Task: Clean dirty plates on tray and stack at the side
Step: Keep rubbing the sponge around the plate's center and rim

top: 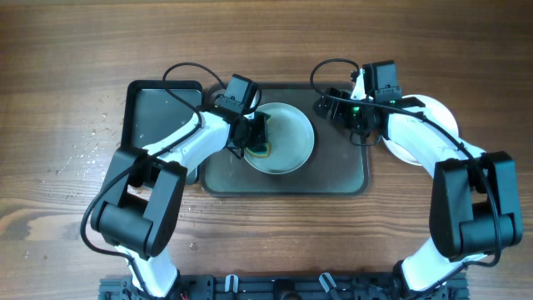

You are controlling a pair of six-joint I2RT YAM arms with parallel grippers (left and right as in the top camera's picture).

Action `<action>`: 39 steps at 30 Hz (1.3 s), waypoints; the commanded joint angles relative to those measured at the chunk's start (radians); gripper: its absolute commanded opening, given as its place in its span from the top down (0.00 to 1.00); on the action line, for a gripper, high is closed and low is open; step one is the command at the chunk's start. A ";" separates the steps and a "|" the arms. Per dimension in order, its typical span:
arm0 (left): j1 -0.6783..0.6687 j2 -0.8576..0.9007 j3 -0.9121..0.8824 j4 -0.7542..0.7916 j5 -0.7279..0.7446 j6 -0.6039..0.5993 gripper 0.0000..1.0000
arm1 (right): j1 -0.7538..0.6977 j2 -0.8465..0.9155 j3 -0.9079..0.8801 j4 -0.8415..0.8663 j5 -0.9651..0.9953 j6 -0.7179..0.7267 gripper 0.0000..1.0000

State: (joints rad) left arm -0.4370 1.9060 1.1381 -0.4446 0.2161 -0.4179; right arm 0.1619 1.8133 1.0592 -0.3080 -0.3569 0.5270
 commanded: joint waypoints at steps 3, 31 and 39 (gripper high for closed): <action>-0.010 0.030 -0.008 -0.023 0.045 -0.009 0.96 | 0.003 -0.022 0.019 0.005 0.020 0.000 0.00; -0.010 0.030 -0.008 0.009 0.045 -0.009 0.95 | 0.051 -0.022 -0.008 -0.238 -0.067 -0.027 0.64; -0.010 0.030 -0.008 0.008 0.045 -0.009 0.94 | 0.130 -0.020 -0.014 -0.230 -0.037 -0.080 0.65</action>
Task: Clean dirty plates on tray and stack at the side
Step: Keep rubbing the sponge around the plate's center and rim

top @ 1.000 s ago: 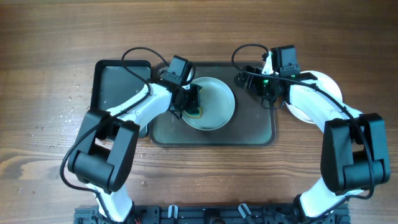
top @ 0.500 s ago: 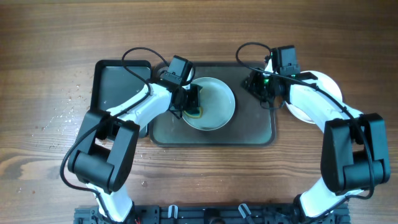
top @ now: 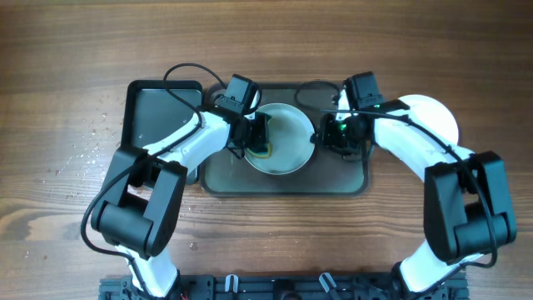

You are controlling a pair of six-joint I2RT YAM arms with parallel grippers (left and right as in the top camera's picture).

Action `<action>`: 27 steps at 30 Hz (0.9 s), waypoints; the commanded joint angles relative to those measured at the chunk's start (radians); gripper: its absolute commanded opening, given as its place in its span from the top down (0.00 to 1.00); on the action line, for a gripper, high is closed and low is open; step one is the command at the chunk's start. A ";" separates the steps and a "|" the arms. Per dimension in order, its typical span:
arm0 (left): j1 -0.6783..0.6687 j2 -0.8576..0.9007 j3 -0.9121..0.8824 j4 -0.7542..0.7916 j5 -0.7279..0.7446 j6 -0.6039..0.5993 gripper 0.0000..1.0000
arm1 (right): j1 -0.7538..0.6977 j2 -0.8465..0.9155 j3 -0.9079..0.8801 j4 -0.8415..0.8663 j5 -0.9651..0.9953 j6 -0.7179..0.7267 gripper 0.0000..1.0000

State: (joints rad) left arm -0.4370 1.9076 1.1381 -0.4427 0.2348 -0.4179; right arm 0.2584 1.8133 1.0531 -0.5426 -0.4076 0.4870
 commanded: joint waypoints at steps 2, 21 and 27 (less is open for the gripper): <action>-0.010 0.028 -0.008 0.006 0.026 -0.009 0.95 | 0.053 -0.020 -0.008 0.008 0.047 -0.039 0.72; -0.034 0.031 -0.008 0.002 0.020 -0.010 0.96 | 0.098 -0.020 -0.032 0.047 0.143 0.018 0.96; -0.064 0.045 -0.008 0.010 0.018 -0.047 0.95 | 0.098 -0.020 -0.032 0.052 0.142 0.018 0.96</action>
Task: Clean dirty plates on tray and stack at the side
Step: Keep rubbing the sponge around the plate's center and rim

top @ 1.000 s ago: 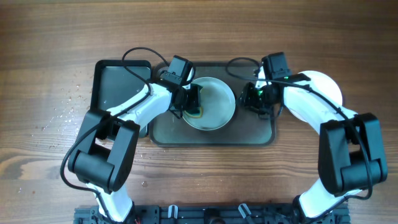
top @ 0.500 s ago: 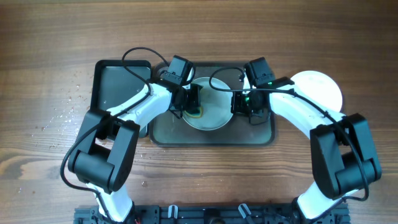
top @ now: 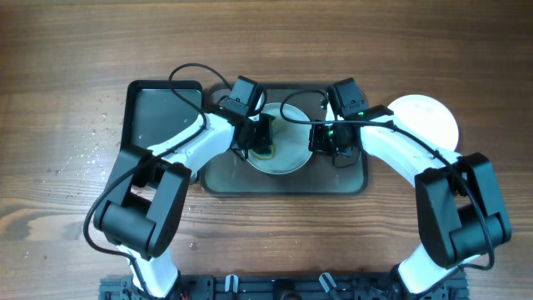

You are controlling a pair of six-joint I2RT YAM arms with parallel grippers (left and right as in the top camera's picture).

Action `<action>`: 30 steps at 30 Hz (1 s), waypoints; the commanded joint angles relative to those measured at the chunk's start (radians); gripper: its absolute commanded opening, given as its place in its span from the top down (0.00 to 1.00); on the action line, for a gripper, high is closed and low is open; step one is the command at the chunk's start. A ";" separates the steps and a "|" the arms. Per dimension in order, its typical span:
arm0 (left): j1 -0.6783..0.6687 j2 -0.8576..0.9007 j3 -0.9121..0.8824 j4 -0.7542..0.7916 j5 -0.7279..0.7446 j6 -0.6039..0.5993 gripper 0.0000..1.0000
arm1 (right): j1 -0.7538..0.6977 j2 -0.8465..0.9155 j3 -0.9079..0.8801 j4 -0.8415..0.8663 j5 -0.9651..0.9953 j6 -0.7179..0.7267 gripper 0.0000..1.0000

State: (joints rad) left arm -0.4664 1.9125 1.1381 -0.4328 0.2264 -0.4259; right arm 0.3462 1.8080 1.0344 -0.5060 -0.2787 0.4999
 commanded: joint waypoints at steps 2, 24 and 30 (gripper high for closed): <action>-0.048 0.047 -0.008 0.000 0.040 -0.054 0.96 | 0.010 -0.014 -0.014 0.019 0.013 0.005 0.96; -0.053 -0.129 0.031 -0.015 -0.177 -0.020 0.96 | 0.010 -0.014 -0.014 0.019 0.013 0.001 0.96; -0.053 -0.075 0.028 -0.034 -0.194 -0.021 0.96 | 0.010 -0.014 -0.014 0.019 0.013 0.001 0.96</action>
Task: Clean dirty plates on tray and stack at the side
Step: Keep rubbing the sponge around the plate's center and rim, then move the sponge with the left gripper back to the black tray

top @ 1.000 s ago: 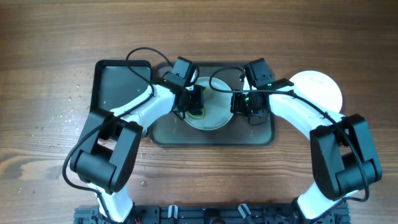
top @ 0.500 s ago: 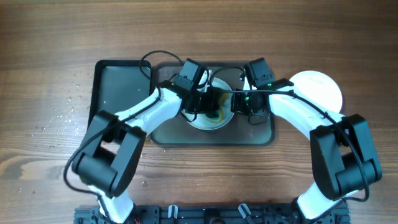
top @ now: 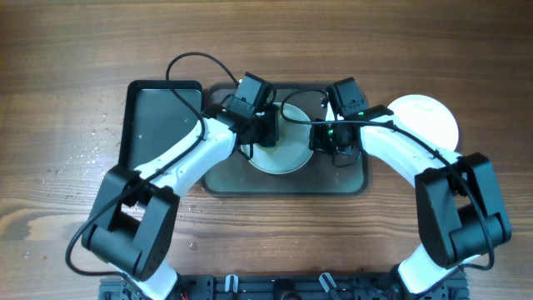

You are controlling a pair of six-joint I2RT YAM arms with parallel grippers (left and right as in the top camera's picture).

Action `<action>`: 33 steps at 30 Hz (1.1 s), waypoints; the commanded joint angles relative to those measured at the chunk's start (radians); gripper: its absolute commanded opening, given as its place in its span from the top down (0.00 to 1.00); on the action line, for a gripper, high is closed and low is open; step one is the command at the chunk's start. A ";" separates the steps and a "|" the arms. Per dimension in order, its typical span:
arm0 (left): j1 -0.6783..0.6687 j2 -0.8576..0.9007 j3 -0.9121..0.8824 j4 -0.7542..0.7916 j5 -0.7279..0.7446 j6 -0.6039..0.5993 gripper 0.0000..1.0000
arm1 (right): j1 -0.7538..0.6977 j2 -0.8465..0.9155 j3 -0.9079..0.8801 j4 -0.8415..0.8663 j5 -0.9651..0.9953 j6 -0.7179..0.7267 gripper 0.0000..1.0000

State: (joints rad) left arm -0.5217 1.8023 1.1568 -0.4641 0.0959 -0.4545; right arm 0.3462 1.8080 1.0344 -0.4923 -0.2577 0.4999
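A pale green plate point(top: 287, 154) lies on the brown tray point(top: 283, 182) at the middle of the table. My left gripper point(top: 263, 133) is down over the plate's left half. It is shut on a yellow-green sponge, which is almost entirely hidden under the fingers. My right gripper point(top: 320, 138) sits at the plate's right rim and looks shut on it. A stack of white plates point(top: 433, 117) stands on the table to the right of the tray.
A black tray point(top: 158, 117) lies at the left, touching the brown tray's left edge. Cables loop over the brown tray's back edge. Bare wooden table point(top: 67, 208) surrounds everything.
My left gripper has shifted slightly right and toward the back on the plate, and its arm has swung with it. The right gripper stays at the plate's right rim.
At first my left gripper pressed the sponge on the plate's left side while the right gripper hung near the tray's back right corner. The right gripper then came left to the plate, reaching its right rim. It has stayed there while the left gripper shifted on the plate.
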 commanded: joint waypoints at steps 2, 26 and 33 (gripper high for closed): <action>0.003 0.049 0.005 -0.001 -0.068 0.003 0.96 | 0.010 -0.014 -0.014 0.005 -0.008 0.001 0.96; 0.030 -0.024 0.043 -0.027 -0.021 0.006 0.96 | 0.010 -0.014 -0.014 0.005 -0.007 0.001 0.83; 0.190 -0.181 0.043 -0.118 -0.154 0.006 0.92 | 0.010 -0.014 -0.014 0.005 -0.007 0.000 0.68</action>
State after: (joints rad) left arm -0.4110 1.6932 1.1709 -0.5369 0.0547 -0.4652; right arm 0.3492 1.8080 1.0344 -0.4911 -0.2607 0.4992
